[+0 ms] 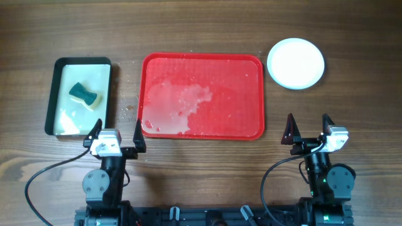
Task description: Clean dirty plates on tray and stack at the side
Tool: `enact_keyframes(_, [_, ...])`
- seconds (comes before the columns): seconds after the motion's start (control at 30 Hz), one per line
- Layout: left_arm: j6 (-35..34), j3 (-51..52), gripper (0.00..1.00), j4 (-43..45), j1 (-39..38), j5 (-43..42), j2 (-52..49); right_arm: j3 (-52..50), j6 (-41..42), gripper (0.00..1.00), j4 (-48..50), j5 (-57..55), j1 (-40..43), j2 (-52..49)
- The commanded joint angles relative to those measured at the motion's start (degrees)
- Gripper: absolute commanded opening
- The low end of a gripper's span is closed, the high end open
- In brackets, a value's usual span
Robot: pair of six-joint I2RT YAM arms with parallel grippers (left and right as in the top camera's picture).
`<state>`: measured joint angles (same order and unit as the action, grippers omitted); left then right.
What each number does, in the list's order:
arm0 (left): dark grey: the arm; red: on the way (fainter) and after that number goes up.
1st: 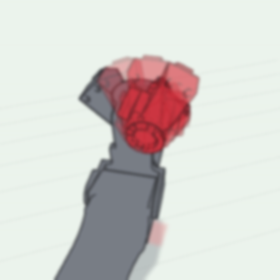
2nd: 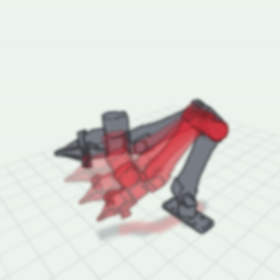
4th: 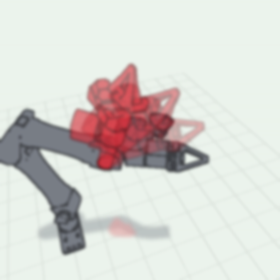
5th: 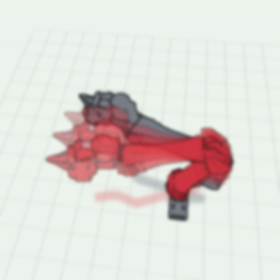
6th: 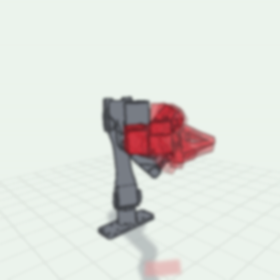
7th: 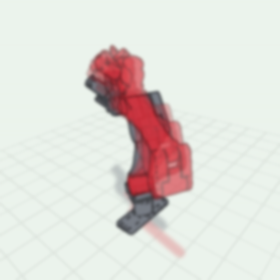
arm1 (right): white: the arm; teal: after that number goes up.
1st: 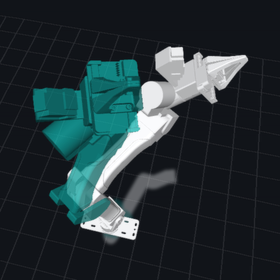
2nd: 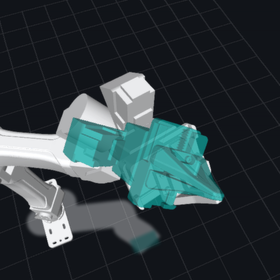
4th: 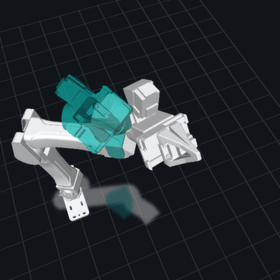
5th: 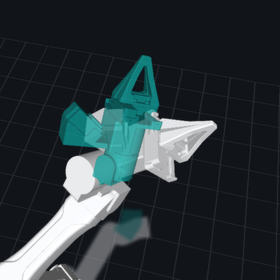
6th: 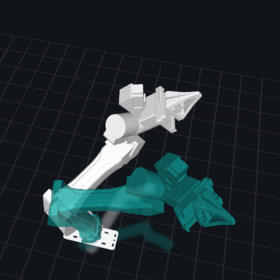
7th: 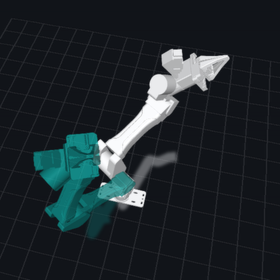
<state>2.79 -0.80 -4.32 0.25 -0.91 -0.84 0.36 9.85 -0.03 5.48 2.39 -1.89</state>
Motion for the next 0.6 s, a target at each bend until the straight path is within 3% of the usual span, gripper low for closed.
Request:
enact_keyframes(0.0, [1.5,0.5,1.00,-0.1,-0.4,-0.1,0.7,-0.1,0.7,1.00,0.2,-0.8,-0.1,0.2])
enact_keyframes(0.57, [-0.2,0.5,1.00,0.0,-0.4,0.1,0.1,-0.1,0.7,1.00,0.2,-0.8,-0.1,0.2])
